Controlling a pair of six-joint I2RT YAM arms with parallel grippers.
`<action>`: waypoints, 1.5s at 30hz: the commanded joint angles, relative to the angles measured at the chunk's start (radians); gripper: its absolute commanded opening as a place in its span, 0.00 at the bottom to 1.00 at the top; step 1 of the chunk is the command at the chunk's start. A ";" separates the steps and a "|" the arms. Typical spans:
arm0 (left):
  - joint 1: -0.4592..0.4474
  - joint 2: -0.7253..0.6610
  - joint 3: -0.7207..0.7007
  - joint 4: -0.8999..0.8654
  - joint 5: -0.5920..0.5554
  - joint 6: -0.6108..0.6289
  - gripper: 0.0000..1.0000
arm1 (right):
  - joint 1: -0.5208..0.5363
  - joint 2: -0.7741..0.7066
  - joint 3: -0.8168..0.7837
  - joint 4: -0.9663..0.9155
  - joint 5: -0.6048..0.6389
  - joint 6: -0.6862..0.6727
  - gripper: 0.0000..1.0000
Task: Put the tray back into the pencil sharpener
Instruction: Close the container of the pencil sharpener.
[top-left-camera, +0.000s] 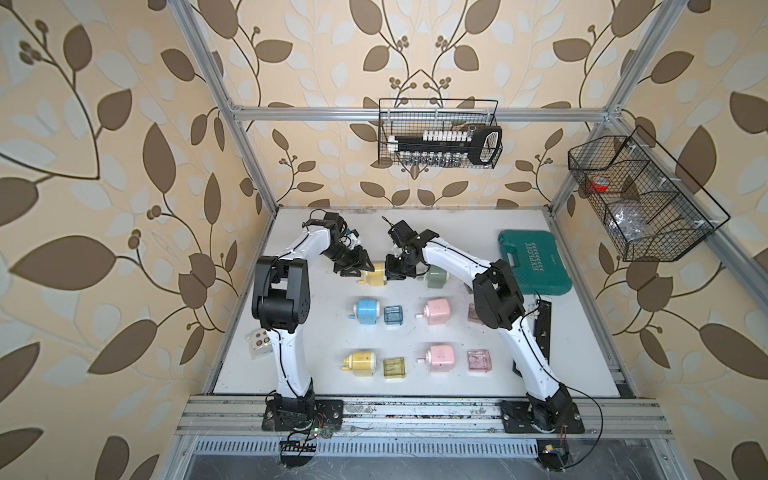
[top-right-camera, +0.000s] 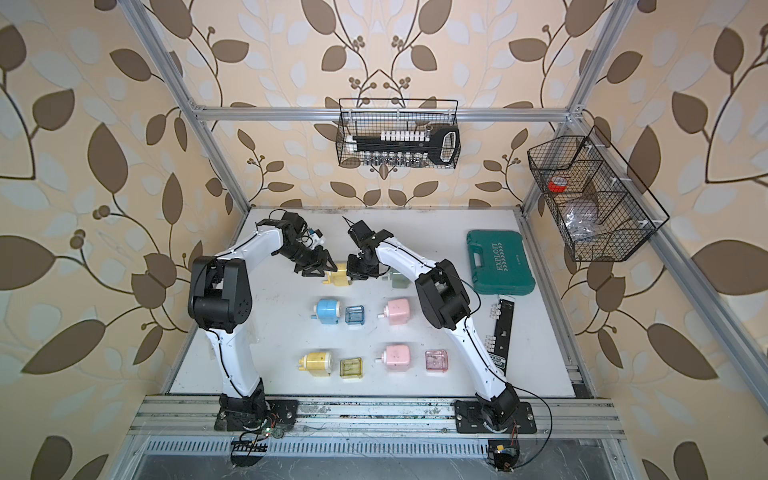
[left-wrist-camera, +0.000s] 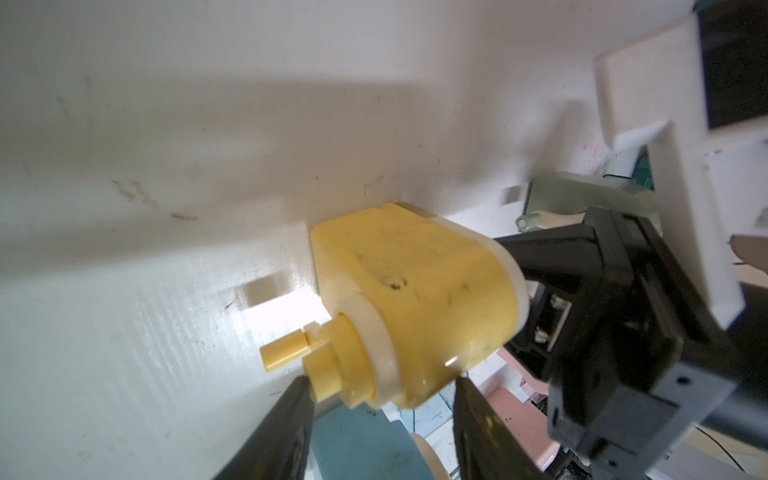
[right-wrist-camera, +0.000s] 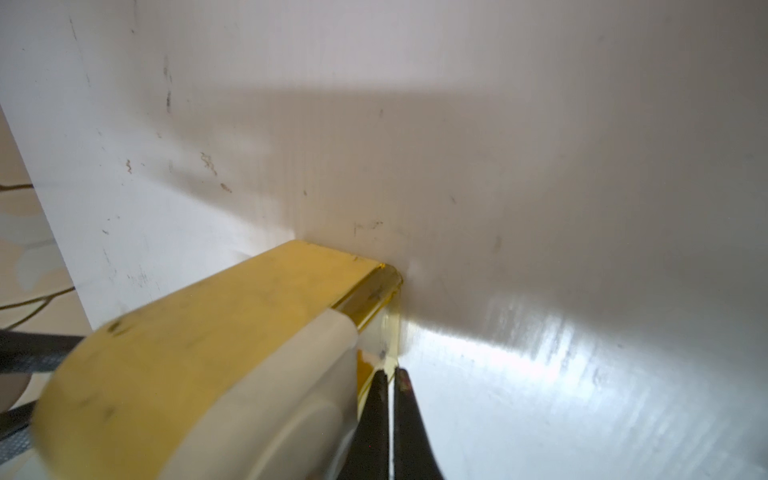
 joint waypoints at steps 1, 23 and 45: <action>-0.021 0.034 0.013 -0.002 -0.026 0.013 0.55 | 0.038 -0.064 -0.013 0.079 -0.061 0.009 0.00; -0.020 0.027 0.008 -0.001 -0.030 0.007 0.56 | 0.007 -0.151 -0.051 -0.068 0.167 -0.023 0.02; -0.018 -0.019 -0.017 0.022 0.049 0.033 0.62 | 0.007 -0.158 -0.072 -0.068 0.164 -0.026 0.08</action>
